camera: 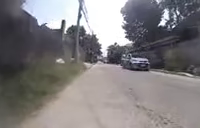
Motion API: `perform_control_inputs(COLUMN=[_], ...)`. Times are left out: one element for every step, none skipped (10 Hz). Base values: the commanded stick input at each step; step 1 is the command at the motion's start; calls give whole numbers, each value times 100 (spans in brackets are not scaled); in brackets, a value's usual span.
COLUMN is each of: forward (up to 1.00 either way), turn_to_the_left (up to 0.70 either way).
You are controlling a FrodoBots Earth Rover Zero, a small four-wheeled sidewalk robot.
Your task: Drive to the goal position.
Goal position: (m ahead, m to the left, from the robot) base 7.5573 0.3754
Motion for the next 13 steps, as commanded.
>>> perform_control_inputs(forward=[100,100,100,100,100,100,100,100,100,100,100,100,100], turn_to_the_left=[-5,-11,-17,-27,-38,-40,-40,-40,-21,-16,-10,-5,0])
